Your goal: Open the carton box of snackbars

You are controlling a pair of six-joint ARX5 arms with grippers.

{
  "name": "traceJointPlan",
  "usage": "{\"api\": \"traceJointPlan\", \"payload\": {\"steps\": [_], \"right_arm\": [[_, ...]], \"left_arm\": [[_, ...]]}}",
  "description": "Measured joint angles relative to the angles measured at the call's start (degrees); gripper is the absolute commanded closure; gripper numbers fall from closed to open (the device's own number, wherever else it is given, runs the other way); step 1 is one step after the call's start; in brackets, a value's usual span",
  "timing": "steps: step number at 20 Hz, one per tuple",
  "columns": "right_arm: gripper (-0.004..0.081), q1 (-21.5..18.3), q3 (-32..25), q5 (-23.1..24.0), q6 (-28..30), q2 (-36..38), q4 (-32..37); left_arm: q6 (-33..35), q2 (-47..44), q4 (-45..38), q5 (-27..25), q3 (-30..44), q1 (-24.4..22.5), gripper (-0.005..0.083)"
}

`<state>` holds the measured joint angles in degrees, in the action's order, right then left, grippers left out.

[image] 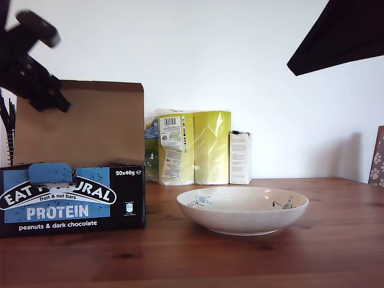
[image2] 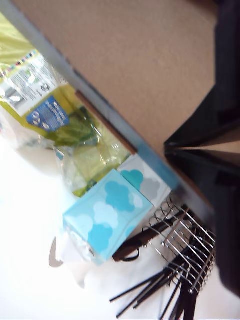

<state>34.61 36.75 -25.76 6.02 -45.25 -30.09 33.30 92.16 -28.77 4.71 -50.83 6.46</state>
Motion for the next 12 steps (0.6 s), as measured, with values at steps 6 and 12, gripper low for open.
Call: {"api": "traceJointPlan", "payload": {"steps": [6, 12], "right_arm": [[0.0783, 0.0, 0.0, 0.0, 0.0, 0.0, 0.0], [0.0783, 0.0, 0.0, 1.0, 0.0, 0.0, 1.5]], "left_arm": [[0.0, 7.9, 0.0, 1.7, -7.1, -0.2, 0.0797], [-1.1, 14.6, 6.0, 4.1, -16.5, -0.3, 0.0797]]}}
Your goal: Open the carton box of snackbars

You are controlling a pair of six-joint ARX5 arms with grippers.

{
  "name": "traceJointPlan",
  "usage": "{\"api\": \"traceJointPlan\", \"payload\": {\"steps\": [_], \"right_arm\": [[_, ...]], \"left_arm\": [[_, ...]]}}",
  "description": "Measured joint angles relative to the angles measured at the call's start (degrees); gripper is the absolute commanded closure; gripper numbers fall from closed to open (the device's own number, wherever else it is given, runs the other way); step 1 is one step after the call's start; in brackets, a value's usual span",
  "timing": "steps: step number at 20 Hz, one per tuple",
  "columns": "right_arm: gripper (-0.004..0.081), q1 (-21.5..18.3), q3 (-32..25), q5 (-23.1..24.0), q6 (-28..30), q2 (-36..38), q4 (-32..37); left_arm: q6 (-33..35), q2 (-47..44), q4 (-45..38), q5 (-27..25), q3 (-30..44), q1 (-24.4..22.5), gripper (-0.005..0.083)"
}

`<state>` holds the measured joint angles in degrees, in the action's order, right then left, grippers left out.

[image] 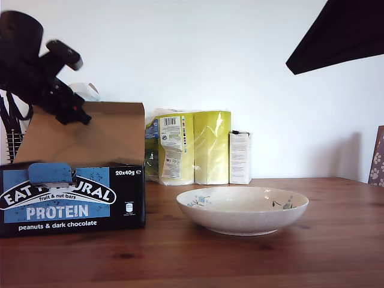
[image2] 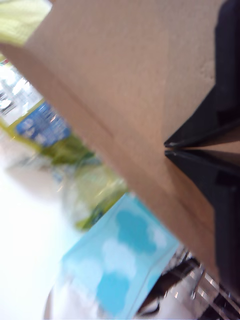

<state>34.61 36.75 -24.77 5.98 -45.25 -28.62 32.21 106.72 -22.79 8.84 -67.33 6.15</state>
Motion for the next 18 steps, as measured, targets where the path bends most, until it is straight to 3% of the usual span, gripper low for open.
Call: {"api": "traceJointPlan", "payload": {"steps": [4, 8, 12, 18], "right_arm": [[0.0783, 0.0, 1.4, 4.4, -0.1, 0.0, 3.5], [0.0783, 0.0, 9.4, 7.1, 0.0, 0.2, 5.4], [0.0783, 0.0, 13.9, 7.4, 0.1, 1.7, 5.5], [0.0783, 0.0, 14.4, 7.4, 0.3, 1.3, 4.1]], "left_arm": [[-2.1, 3.7, 8.0, 2.2, -3.9, -0.6, 0.0797], [-4.4, 4.4, 13.7, 5.0, -6.0, -1.5, 0.0797], [-7.2, 4.8, 18.2, 7.8, -7.2, -2.8, 0.0797], [-7.9, 7.7, 24.3, 9.8, -8.3, -3.3, 0.0797]]}}
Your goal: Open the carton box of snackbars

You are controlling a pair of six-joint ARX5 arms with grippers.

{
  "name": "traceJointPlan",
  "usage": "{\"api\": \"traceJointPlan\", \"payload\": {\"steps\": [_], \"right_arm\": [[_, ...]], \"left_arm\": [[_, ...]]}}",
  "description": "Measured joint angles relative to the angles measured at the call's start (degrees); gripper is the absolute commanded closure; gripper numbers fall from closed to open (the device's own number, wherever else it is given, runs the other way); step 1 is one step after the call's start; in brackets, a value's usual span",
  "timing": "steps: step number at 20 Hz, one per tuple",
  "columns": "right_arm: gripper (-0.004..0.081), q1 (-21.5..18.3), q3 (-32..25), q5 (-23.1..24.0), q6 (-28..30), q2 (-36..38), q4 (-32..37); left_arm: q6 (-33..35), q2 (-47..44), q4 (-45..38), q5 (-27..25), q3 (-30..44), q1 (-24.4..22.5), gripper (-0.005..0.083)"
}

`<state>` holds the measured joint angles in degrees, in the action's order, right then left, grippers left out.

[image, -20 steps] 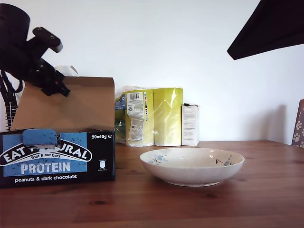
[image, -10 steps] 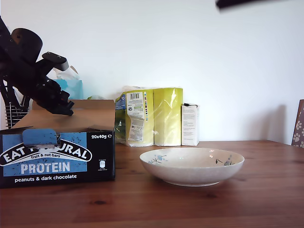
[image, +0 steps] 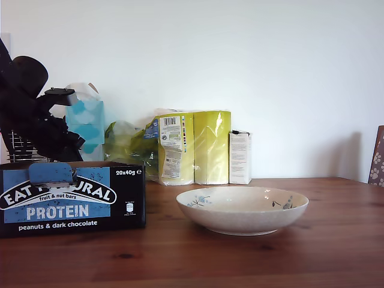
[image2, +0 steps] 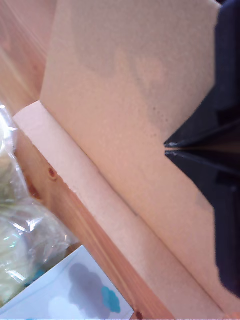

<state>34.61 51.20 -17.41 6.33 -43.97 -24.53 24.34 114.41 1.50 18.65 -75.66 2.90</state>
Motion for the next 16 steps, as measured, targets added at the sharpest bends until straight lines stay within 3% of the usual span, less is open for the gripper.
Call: {"api": "traceJointPlan", "payload": {"steps": [9, 16], "right_arm": [[0.0783, 0.0, 0.0, 0.1, 1.3, 0.0, -2.8], [0.0783, 0.0, 0.0, 1.5, 2.6, 0.0, -4.3]], "left_arm": [[-0.4, -0.4, 6.8, 0.9, -2.6, -0.1, 0.0797], [-0.7, -12.3, 20.7, 6.6, -2.5, 0.5, 0.0797]]}}
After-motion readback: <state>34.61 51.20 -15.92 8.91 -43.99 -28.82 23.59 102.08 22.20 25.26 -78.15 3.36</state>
